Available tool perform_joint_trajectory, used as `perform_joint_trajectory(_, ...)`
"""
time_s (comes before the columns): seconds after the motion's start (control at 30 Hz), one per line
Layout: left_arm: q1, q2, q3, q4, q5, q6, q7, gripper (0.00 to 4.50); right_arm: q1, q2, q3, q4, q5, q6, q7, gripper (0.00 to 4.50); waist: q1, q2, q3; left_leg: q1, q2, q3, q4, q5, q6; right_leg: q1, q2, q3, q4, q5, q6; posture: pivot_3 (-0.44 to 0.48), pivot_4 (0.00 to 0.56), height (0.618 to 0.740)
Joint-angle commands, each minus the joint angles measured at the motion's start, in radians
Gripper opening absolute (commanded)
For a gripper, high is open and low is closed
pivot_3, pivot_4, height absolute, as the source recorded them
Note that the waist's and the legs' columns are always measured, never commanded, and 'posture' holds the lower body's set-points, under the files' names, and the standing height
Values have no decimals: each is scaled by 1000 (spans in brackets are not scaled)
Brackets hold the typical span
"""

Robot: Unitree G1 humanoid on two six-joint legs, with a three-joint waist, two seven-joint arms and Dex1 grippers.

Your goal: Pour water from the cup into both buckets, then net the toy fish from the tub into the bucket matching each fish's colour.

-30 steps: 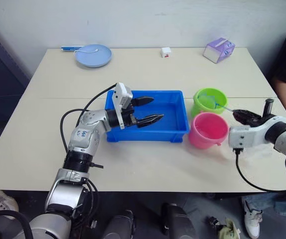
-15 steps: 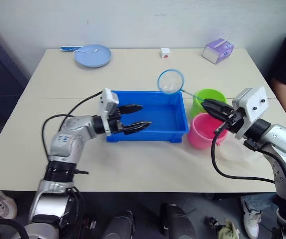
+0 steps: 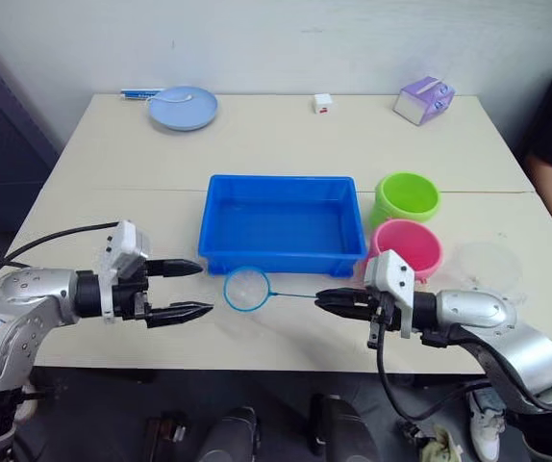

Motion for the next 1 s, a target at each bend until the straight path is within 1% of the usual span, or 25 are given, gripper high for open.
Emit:
perform_joint_trajectory(0.03, 23, 5, 43, -52, 2, -24, 27, 4500, -30, 38, 75, 113, -128, -155, -14, 787, -1, 0, 0, 0, 0, 1, -1, 0, 0, 0, 0, 0, 0, 0, 0, 0, 150, 740)
perform_joint_trajectory(0.13, 28, -6, 45, -65, -15, -19, 48, 4500, -42, 37, 113, 213, -217, -258, -12, 787, -1, 0, 0, 0, 0, 1, 0, 0, 0, -1, 0, 0, 1, 0, -1, 0, 150, 740)
perform_joint_trajectory(0.2, 22, -20, 37, -63, -20, -21, 65, 4500, -26, 31, 103, 230, -215, -267, 2, 1801, 2, 0, 0, 0, 0, 1, 0, 0, 0, -1, 0, 0, 0, 0, -1, 0, 150, 740)
perform_joint_trajectory(0.23, 19, -27, 34, -62, -24, -21, 71, 4500, -17, 30, 90, 226, -204, -262, 6, 2016, 2, 0, 0, 0, 0, 0, 0, 0, 0, 0, 0, 0, 0, 0, -1, 0, 150, 740)
perform_joint_trajectory(0.27, 8, -34, 29, -52, -26, -23, 75, 4500, -7, 24, 68, 209, -200, -258, -2, 2436, 2, 0, 0, 0, 0, 0, 0, 0, 0, -1, 0, 0, 0, 0, -1, 0, 150, 740)
perform_joint_trajectory(0.33, -14, -46, 23, -31, -32, -22, 78, 4500, 16, 10, 23, 170, -190, -240, -17, 3472, 1, 0, 0, 0, 0, 0, 0, 0, 0, 0, 0, -1, 0, 0, -1, 0, 150, 740)
perform_joint_trajectory(0.4, -49, -58, 13, 4, -39, -20, 77, 4500, 68, -21, -42, 99, -176, -209, -34, 4458, 3, 0, 0, 0, 0, 0, 0, 0, 0, -1, 0, -1, 0, 0, -1, 0, 150, 740)
perform_joint_trajectory(0.43, -60, -61, 9, 15, -40, -21, 77, 4500, 88, -32, -64, 72, -170, -197, -40, 4458, 4, 0, 0, 0, 0, 0, 0, 0, 0, -1, 0, -1, 0, 0, -1, 0, 150, 740)
perform_joint_trajectory(0.5, -100, -74, -11, 56, -40, -24, 69, 4500, 182, -50, -182, -37, -113, -124, -73, 4458, 5, 1, 0, 0, 0, 0, 0, 0, 0, 0, 0, -1, 0, 0, -1, 0, 150, 740)
perform_joint_trajectory(0.63, -185, -93, -68, 164, -4, -65, 31, 4500, 450, -39, -543, -280, 24, 38, -118, 4458, 17, 1, 0, -1, 0, -1, -1, 0, -1, 0, 0, -2, 1, 0, -1, 0, 150, 740)
perform_joint_trajectory(0.7, -221, -100, -85, 213, 8, -85, 18, 4500, 550, -22, -690, -347, 76, 86, -123, 4458, 18, 0, 0, 0, 0, -1, -1, 0, 0, 1, 0, -2, 1, 0, -1, 0, 150, 740)
perform_joint_trajectory(0.77, -263, -107, -96, 268, 18, -100, 6, 4500, 638, 8, -848, -384, 134, 115, -121, 4458, 17, -1, -1, 1, 0, 0, -1, 0, 0, 1, 0, -1, 0, 0, 0, 0, 150, 740)
perform_joint_trajectory(0.8, -277, -109, -99, 288, 22, -107, 1, 4500, 667, 17, -900, -394, 154, 123, -121, 4458, 17, -1, -1, 1, 0, 0, -1, 0, 0, 2, 1, 0, 0, 0, 0, 0, 150, 740)
perform_joint_trajectory(0.9, -346, -108, -123, 407, 71, -166, -29, 4500, 810, 70, -1148, -352, 166, 88, -78, 4458, 18, 0, -1, 2, 0, 1, -2, 0, 0, 1, 1, 1, 0, 0, 0, 0, 150, 740)
perform_joint_trajectory(0.93, -362, -109, -132, 431, 83, -180, -39, 4500, 847, 84, -1206, -333, 166, 72, -65, 4458, 21, 0, -1, 2, 1, 1, -2, 0, 0, 1, 1, 1, 0, 0, 0, 0, 150, 740)
perform_joint_trajectory(1.0, -376, -113, -140, 446, 87, -189, -55, 4500, 891, 97, -1251, -314, 173, 50, -51, 4458, 23, 0, -1, 2, 0, 1, -4, 0, 0, 1, 1, 1, 0, 0, 0, 0, 150, 740)
